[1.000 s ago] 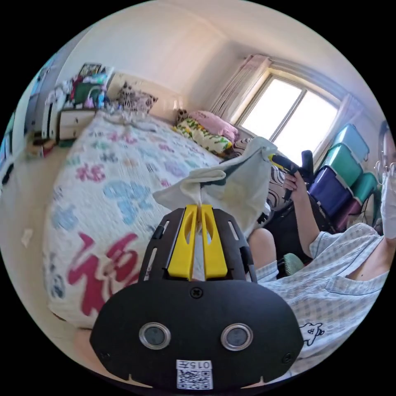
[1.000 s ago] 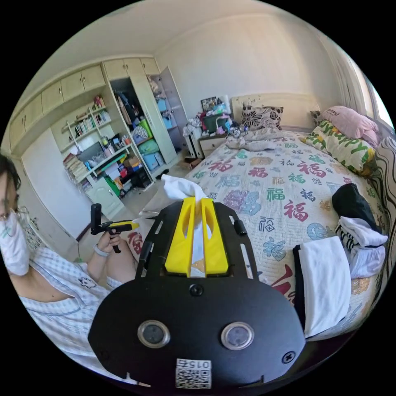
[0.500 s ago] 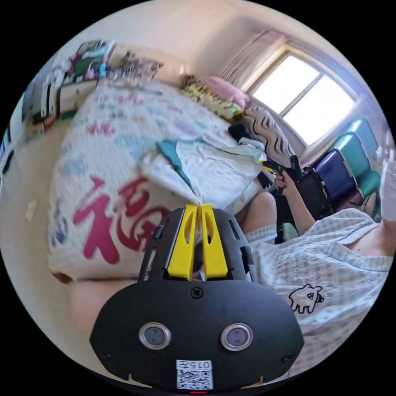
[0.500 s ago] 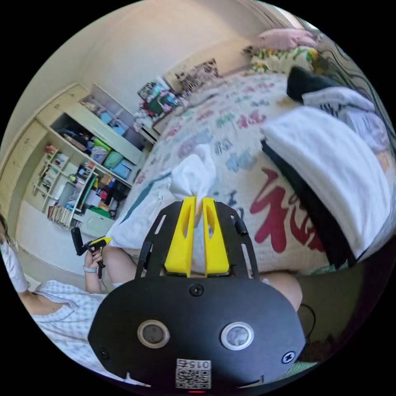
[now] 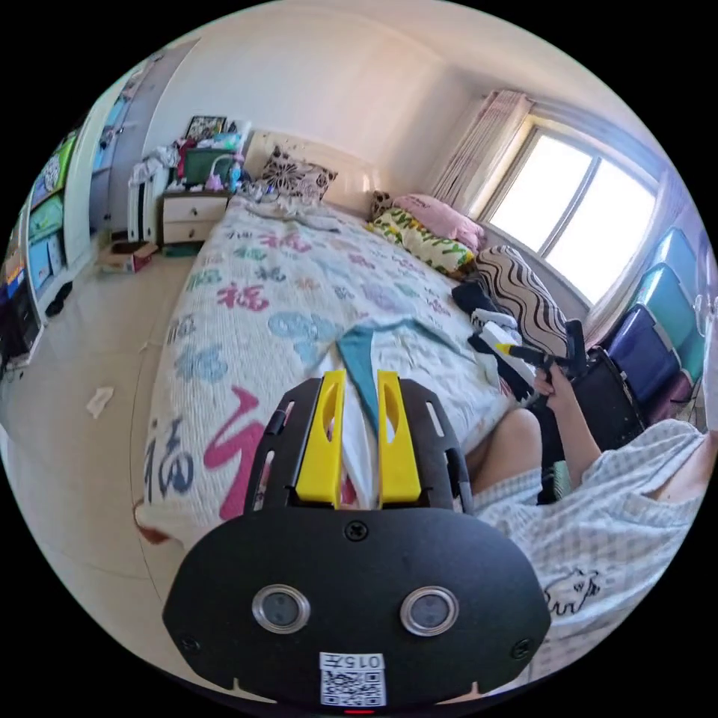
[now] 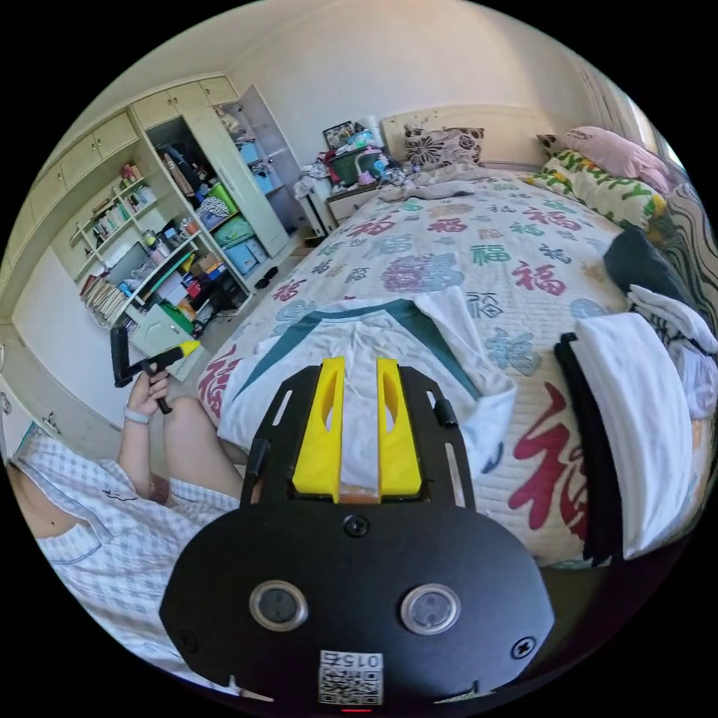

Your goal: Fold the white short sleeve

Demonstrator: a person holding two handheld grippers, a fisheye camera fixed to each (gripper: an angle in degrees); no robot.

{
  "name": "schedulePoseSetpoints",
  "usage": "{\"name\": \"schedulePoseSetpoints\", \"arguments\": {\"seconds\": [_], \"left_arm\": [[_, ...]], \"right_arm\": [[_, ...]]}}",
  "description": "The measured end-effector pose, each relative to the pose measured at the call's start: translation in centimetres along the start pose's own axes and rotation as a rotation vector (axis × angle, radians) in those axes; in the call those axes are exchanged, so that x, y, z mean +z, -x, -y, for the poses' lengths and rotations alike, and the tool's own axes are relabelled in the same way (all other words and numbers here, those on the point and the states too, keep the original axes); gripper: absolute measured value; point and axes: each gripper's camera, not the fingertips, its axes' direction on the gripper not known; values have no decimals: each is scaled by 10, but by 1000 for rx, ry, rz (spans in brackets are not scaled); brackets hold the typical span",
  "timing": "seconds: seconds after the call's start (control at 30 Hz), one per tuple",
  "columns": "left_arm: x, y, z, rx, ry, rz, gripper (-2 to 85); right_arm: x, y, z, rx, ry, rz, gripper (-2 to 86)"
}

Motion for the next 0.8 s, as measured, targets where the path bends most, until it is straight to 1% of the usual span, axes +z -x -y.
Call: {"name": "schedulePoseSetpoints", "arguments": {"seconds": [0.03,0.13,0.23,0.3,0.33,0.37,0.4,0.47,0.53,0.6,0.67,0.8], "left_arm": [[28,-1,16,-4,36,-5,83],[118,-6,41,-15,229,-18,99],[178,-11,43,-36,345,55,82],[185,-19,41,-52,330,42,48],[177,-31,39,-28,268,29,27],[168,-48,36,18,224,23,13],[165,-58,34,43,216,22,10],[155,-104,22,147,194,37,2],[152,-144,7,244,173,5,-1],[157,-181,-12,336,186,17,-2],[170,-216,-37,403,184,100,-4],[195,-248,-65,439,226,34,-6]], "right_arm": [[12,4,5,-9,2,50,75],[37,13,12,-11,23,134,77],[47,15,10,-20,45,153,78],[46,11,6,-19,55,129,78],[46,6,3,-14,62,115,78],[45,-1,-1,1,65,106,77],[44,-5,-3,10,65,106,77],[44,-18,-11,54,60,129,75],[45,-25,-18,89,45,156,75],[45,-29,-26,119,18,186,76],[50,-34,-35,153,12,217,80],[64,-47,-44,226,29,253,89]]}}
